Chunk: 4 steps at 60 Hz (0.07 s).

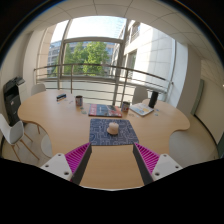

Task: Arrange mouse

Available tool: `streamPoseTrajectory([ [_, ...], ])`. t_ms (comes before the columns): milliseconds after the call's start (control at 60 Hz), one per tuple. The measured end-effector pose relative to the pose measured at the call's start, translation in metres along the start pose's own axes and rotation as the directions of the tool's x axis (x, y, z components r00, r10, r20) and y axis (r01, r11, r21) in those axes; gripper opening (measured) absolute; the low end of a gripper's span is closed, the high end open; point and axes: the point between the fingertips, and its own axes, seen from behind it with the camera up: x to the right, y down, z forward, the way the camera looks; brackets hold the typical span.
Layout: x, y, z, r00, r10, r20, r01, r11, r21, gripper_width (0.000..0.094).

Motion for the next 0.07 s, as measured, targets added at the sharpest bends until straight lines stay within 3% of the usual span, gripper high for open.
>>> streamPoseTrajectory([
  [67,-0.0017,0.0024,0.0007,1.0,-0.004,0.005,0.004,1.0,-0.004,0.0846],
])
